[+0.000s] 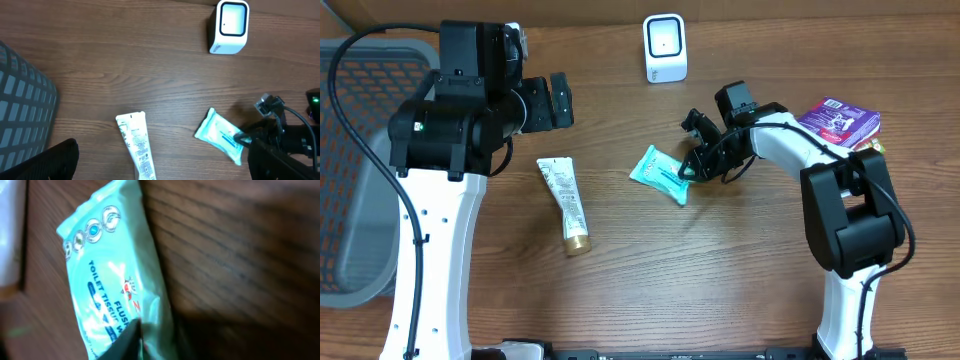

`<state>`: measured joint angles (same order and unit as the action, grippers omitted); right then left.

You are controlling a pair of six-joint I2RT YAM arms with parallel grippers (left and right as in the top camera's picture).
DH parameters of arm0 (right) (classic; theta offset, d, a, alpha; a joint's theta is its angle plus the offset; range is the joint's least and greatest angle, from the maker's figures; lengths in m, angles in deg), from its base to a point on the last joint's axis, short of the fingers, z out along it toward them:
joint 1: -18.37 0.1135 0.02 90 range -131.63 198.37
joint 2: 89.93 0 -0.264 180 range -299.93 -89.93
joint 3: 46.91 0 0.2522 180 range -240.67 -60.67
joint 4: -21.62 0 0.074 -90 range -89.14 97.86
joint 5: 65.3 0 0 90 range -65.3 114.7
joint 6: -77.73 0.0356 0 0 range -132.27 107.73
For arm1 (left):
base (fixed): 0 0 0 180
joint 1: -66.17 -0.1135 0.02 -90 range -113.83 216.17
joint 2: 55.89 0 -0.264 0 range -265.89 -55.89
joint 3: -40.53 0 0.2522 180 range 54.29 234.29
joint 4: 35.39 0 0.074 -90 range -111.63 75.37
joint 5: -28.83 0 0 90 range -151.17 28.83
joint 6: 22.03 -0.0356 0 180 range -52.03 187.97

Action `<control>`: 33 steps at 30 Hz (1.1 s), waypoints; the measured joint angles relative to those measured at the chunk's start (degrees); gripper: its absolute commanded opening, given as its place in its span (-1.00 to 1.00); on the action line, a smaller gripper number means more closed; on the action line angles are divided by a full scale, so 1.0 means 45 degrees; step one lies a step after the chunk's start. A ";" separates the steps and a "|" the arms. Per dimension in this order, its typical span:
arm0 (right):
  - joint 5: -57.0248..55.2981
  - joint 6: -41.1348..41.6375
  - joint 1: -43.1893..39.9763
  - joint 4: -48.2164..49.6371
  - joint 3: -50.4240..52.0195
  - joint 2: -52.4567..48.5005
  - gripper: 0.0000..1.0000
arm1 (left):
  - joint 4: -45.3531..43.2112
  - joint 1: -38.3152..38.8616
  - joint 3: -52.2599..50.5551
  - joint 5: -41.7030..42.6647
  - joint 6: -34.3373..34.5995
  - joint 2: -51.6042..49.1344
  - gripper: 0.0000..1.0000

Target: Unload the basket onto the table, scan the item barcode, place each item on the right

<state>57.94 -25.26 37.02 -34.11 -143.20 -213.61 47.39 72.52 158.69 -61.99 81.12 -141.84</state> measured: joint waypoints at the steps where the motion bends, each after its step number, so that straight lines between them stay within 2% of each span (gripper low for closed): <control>1: 0.0272 0.0233 -0.0015 -0.0019 -0.0024 -0.0107 -0.93 | -0.0005 0.0000 0.0000 -0.0005 0.0000 0.0000 0.99; 10: 0.0845 0.1438 -0.0214 -0.0651 -0.0340 -0.0340 -0.93 | -0.0005 0.0000 0.0000 -0.0005 0.0000 0.0000 0.99; 18: -0.0865 0.2667 -0.1015 -0.5367 -0.2837 -0.0306 -0.93 | -0.0005 0.0000 0.0000 -0.0005 0.0000 0.0000 0.99; 22: -0.4129 0.3759 -0.0578 -0.6470 -0.3963 0.0583 -0.93 | 0.0000 0.0000 0.0000 -0.0005 0.0000 0.0000 0.99; 27: -1.0491 0.6377 0.2006 -0.7533 -0.4498 0.2293 -0.93 | 0.0000 0.0000 0.0000 -0.0005 0.0000 0.0000 0.99; 33: -1.5363 0.8306 0.4736 -0.8068 -0.4362 0.1904 -0.93 | 0.0000 0.0000 0.0000 -0.0005 0.0000 0.0000 0.99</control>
<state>-11.20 12.11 58.33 -70.42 -162.82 -205.04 47.39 72.52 158.69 -62.01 81.12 -141.84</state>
